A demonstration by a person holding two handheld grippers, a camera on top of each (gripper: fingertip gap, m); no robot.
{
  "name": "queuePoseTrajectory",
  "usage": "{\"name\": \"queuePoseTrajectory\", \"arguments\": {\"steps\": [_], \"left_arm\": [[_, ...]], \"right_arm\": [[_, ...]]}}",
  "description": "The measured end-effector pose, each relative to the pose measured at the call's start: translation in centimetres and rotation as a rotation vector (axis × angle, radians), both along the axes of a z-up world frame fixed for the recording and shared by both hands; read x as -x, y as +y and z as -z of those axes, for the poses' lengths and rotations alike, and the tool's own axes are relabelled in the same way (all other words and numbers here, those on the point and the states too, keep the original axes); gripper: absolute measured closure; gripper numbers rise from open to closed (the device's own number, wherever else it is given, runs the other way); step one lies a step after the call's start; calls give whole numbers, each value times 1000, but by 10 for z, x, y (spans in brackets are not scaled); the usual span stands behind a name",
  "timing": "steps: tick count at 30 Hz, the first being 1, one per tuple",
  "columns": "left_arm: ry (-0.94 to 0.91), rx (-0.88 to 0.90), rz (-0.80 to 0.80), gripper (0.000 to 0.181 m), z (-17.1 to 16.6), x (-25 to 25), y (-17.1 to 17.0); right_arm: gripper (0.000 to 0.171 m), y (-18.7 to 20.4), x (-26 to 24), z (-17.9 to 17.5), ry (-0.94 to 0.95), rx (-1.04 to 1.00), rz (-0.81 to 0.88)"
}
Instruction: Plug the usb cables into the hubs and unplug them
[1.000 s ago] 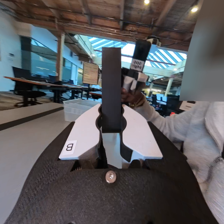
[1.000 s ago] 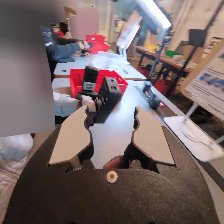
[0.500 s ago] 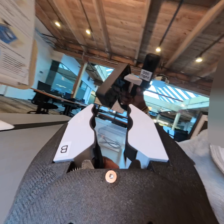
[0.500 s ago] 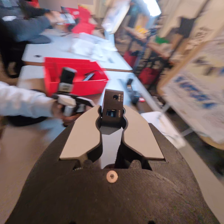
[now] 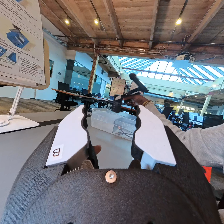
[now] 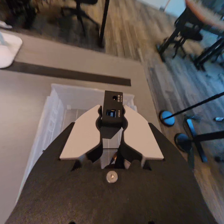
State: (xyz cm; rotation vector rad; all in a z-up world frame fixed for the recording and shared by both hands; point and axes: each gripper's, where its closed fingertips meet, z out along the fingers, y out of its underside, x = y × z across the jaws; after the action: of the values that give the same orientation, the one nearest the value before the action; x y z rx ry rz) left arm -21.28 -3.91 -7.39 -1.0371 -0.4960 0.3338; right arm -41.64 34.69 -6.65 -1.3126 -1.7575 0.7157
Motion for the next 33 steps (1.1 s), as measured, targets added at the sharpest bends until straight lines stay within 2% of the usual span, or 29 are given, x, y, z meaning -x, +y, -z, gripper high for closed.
{"name": "queuePoseTrajectory", "arguments": {"steps": [5,10,33], "left_arm": [[20,6,-5,103,-4,-3,-1],[26,30,-12,104,-2,-3,1],[42,114,-18,106,6,-4,9]], "right_arm": [[141,16,9,61,-178,86,19],[141,25,9,100,-283,105,33],[141,23,7,100,-299,121,20]]}}
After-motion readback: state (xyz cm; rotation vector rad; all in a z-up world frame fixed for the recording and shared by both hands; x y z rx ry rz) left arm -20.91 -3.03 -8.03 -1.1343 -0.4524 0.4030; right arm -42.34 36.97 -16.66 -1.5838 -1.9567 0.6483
